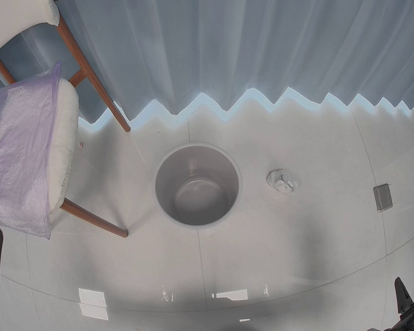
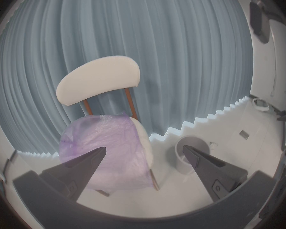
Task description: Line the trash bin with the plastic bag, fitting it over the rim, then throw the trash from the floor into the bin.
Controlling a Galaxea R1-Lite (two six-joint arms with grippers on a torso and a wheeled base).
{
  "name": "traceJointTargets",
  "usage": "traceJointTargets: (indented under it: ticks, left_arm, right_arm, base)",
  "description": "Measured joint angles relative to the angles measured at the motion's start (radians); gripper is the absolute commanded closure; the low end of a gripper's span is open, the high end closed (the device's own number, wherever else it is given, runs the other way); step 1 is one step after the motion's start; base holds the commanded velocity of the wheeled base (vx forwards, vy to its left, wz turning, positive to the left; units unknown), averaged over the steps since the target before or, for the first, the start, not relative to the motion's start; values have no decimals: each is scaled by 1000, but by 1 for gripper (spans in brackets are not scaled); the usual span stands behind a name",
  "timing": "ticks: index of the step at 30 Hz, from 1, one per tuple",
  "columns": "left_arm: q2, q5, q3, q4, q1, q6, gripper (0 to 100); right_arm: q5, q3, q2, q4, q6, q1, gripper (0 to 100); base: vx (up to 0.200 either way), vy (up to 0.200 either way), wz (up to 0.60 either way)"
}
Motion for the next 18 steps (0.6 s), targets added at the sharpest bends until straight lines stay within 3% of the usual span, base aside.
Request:
traceJointTargets:
  ticks: [6, 11, 18]
  left_arm:
    - [280, 66, -168, 27, 8, 95, 0]
    - [496, 96, -292, 38, 13, 118, 0]
    - [730, 81, -406, 42, 26, 124, 0]
  right_arm:
    - [0, 0, 0, 0, 0, 0, 0]
    - [0, 0, 0, 0, 0, 0, 0]
    - [0, 0, 0, 0, 0, 0, 0]
  base:
    - [0, 0, 0]
    - [0, 0, 0]
    - [0, 0, 0]
